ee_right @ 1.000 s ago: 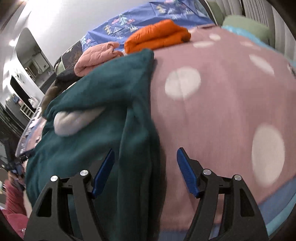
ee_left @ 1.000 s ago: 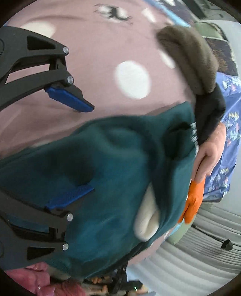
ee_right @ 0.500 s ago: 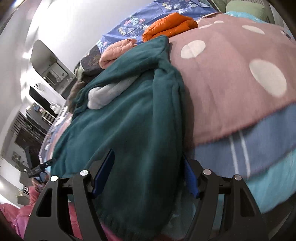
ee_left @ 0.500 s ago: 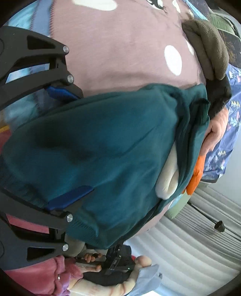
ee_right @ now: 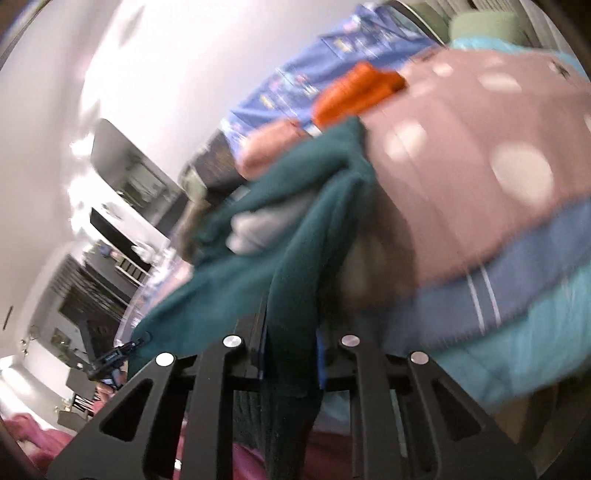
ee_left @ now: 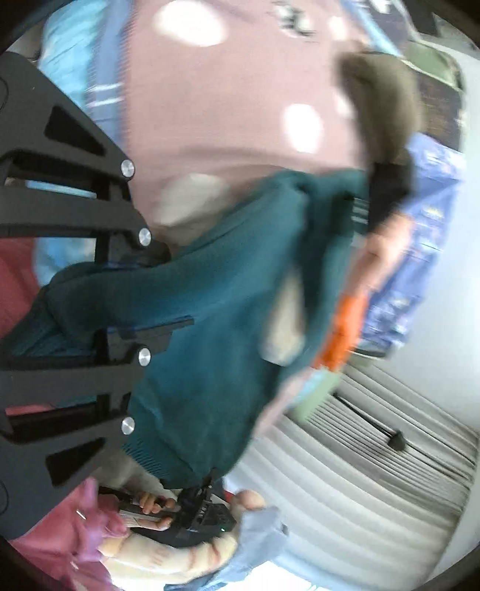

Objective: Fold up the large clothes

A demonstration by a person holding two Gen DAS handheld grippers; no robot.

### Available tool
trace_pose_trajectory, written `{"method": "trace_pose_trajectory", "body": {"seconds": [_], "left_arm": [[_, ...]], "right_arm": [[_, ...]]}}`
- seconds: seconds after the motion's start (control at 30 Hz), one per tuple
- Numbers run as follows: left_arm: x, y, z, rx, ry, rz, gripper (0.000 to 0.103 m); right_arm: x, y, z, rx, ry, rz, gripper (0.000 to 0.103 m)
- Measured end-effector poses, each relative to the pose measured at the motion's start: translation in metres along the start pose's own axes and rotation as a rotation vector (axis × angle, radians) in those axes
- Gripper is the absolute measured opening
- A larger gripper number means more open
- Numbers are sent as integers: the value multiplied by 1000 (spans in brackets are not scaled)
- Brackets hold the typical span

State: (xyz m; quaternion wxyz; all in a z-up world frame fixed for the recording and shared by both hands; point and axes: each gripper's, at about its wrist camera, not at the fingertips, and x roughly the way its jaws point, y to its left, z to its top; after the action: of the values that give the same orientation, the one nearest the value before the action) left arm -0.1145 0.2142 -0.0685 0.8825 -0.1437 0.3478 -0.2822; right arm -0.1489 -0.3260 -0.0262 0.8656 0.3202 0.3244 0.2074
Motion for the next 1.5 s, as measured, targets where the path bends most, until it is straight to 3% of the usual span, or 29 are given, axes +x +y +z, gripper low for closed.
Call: {"method": "trace_pose_trajectory", "body": {"seconds": [0.17, 0.33, 0.67, 1.03, 1.23, 1.3, 1.37, 1.4, 1.47, 1.5], "left_arm": [[-16, -2, 54, -60, -110, -56, 19], [-5, 4, 92, -143, -138, -74, 20], [63, 55, 167, -273, -127, 1, 20], [159, 135, 184, -395, -39, 29, 21], [191, 152, 186, -397, -7, 36, 24], [192, 149, 188, -382, -3, 36, 24], [189, 144, 191, -361, 11, 48, 26], [185, 140, 192, -353, 16, 43, 33], [177, 132, 192, -338, 7, 22, 49], [171, 124, 193, -316, -3, 28, 56]], "right_arm": [[-4, 18, 50, 21, -86, 81, 19], [21, 22, 93, 29, -122, 77, 19], [109, -3, 164, 77, -107, -38, 20], [209, -60, 184, 130, -11, -160, 21], [231, -84, 185, 202, 25, -143, 26], [228, -82, 185, 199, 30, -129, 30], [220, -73, 185, 178, 43, -112, 44], [214, -65, 185, 155, 41, -99, 49], [195, -48, 185, 96, 7, -112, 70], [187, -40, 183, 68, -14, -129, 73]]}}
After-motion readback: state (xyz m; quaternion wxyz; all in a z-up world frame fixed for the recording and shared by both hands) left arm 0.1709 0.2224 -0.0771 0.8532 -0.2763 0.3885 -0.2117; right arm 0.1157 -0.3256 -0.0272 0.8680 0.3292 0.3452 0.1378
